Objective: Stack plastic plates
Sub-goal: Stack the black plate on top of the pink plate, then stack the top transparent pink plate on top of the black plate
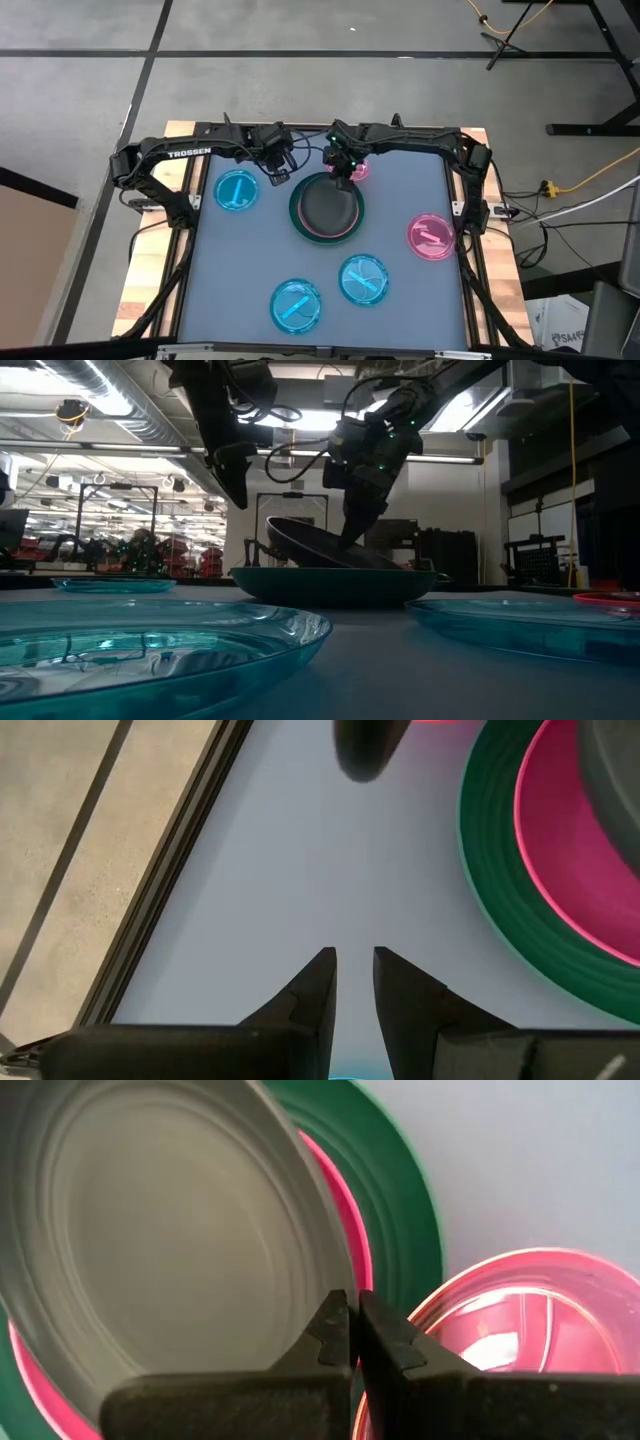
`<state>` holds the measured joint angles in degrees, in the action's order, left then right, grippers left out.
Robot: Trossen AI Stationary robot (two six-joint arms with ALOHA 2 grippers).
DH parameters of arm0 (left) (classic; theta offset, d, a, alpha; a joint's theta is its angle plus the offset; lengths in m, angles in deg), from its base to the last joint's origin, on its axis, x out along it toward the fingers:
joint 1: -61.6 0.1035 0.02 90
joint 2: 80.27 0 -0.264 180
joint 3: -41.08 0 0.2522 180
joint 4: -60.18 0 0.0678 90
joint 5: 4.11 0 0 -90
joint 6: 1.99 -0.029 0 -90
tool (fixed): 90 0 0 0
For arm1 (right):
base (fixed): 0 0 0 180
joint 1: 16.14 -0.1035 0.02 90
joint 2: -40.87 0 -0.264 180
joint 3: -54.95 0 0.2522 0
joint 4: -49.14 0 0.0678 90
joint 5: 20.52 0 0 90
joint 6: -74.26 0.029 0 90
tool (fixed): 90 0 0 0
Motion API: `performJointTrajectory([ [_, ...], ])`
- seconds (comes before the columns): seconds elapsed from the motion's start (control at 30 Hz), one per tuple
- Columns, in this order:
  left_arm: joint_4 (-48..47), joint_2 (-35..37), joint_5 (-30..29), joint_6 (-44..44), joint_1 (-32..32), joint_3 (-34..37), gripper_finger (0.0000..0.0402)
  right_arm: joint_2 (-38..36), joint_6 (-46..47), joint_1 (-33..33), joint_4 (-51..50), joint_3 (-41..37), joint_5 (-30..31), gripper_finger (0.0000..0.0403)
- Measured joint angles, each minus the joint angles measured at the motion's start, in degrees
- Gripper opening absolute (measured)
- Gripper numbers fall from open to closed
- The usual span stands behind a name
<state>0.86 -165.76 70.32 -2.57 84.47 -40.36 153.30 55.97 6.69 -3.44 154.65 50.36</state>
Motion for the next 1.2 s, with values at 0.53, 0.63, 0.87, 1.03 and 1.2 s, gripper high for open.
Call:
performJointTrajectory([
  [0.53, 0.0, 0.0, 0.0, 0.0, 0.0, 0.0, 0.0063, 0.0, 0.0, 0.0, 0.2, 0.0, 0.0, 0.0050],
  [0.63, 0.0, 0.0, 0.0, 0.0, 0.0, 0.0, 0.0063, 0.0, 0.0, 0.0, 0.3, 0.0, 0.0, 0.0064],
  [0.87, 0.0, 0.0, 0.0, 0.0, 0.0, 0.0, 0.0063, 0.0, 0.0, 0.0, 0.3, 0.0, 0.0, 0.0071],
  [1.03, 0.0, 0.0, 0.0, 0.1, 0.0, 0.0, 0.0063, -0.3, -0.2, 0.1, -0.4, 0.0, 0.0, 0.0072],
  [1.2, 0.0, 0.0, 0.0, 0.2, 0.0, 0.0, 0.0063, -1.6, -3.3, 0.1, -2.2, 1.1, 0.1, 0.0072],
])
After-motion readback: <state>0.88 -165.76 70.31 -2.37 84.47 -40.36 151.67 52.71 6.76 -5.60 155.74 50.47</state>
